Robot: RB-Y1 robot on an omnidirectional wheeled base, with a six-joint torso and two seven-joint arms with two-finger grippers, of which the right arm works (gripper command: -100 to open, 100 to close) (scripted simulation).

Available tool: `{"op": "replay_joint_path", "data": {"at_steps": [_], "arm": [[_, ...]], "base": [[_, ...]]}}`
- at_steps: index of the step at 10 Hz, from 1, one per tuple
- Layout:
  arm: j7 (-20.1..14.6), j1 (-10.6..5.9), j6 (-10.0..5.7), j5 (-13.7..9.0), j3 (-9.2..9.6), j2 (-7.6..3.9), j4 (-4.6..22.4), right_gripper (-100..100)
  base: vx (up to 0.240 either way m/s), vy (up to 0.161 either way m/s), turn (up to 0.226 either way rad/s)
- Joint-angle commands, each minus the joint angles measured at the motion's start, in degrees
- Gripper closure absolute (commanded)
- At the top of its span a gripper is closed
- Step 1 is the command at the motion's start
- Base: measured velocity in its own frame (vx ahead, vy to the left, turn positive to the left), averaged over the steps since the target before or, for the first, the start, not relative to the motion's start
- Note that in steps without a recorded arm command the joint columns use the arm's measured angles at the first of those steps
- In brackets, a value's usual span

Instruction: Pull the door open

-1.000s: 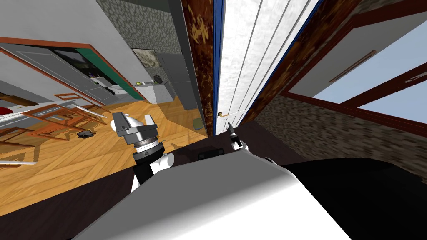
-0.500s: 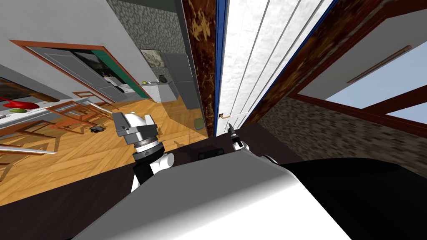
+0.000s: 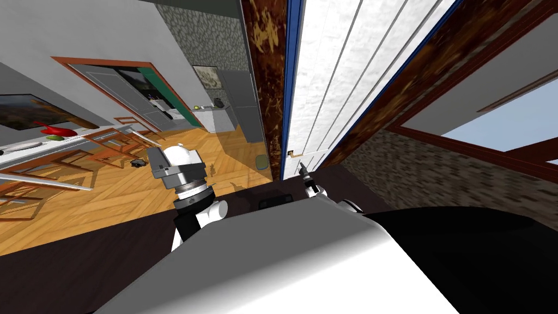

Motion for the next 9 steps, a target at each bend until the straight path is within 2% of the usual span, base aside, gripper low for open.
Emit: {"op": "replay_joint_path", "data": {"at_steps": [1, 2, 3, 6, 8, 9], "arm": [[-0.4, -0.59, -0.4, -0.1, 0.14, -0.25, 1.7, -100], [-0.5, -0.84, -0.62, -0.2, 0.21, -0.37, 2.4, -100], [-0.4, -0.42, -0.35, -0.2, 0.16, -0.32, 1.5, -100], [-1.7, 0.59, -2.24, -1.2, -1.45, -2.02, 3.4, -100], [-1.7, 0.59, -2.24, -1.2, -1.45, -2.02, 3.4, -100], [-2.5, 1.21, -3.34, -1.9, -2.39, -3.02, 4.5, -100]], "base": [[0.05, -0.073, 0.094], [0.045, -0.065, 0.053], [0.019, -0.028, 0.013], [0.16, 0.083, 0.154], [0.113, 0.022, 0.036], [0.115, 0.007, 0.174]]}}
